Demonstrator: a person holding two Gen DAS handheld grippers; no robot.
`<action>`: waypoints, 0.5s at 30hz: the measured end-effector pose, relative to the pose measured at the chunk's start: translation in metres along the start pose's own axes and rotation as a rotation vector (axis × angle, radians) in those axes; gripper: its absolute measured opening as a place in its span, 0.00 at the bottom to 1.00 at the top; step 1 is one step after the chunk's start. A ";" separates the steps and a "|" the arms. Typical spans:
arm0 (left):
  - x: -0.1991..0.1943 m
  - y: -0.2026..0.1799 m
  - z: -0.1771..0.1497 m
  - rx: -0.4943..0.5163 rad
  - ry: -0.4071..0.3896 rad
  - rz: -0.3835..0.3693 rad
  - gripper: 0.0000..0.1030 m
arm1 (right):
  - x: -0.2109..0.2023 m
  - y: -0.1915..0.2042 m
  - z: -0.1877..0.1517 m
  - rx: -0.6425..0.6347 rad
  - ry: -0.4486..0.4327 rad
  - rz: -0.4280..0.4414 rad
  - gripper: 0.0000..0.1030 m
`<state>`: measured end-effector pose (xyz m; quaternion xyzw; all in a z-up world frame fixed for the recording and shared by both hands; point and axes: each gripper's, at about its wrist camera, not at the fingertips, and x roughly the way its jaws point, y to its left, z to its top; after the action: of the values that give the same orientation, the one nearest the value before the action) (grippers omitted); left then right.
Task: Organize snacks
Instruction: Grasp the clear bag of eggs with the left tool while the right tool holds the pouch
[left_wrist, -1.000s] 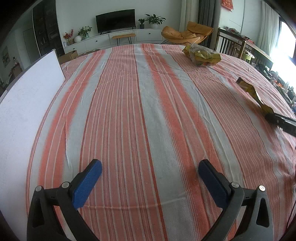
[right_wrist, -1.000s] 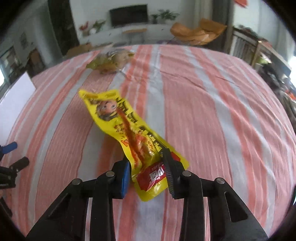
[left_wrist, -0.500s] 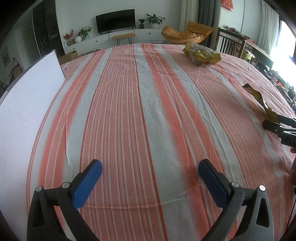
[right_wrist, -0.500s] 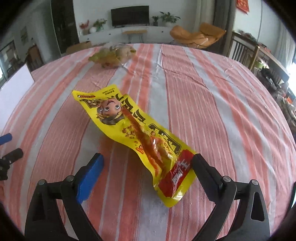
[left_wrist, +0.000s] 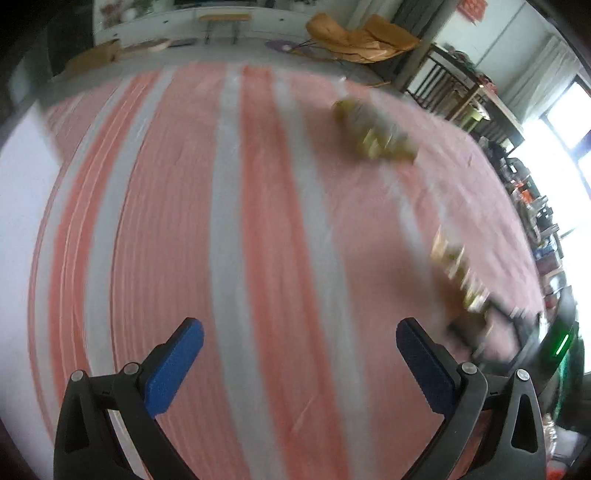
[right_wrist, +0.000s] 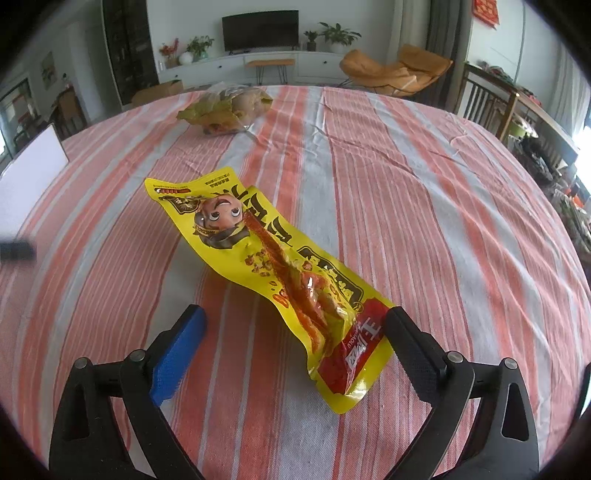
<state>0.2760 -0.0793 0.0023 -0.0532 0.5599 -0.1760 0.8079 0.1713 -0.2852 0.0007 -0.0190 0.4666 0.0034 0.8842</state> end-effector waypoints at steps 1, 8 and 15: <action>-0.004 -0.013 0.026 0.028 -0.020 -0.024 1.00 | 0.000 -0.001 0.000 0.000 0.001 0.000 0.97; 0.032 -0.093 0.131 0.203 -0.036 -0.009 1.00 | 0.001 0.001 0.001 -0.001 0.003 0.000 0.97; 0.097 -0.143 0.172 0.259 -0.020 0.182 1.00 | 0.001 0.000 0.001 0.000 0.003 -0.001 0.97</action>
<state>0.4330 -0.2649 0.0202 0.1006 0.5269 -0.1721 0.8262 0.1726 -0.2850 0.0003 -0.0193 0.4679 0.0031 0.8836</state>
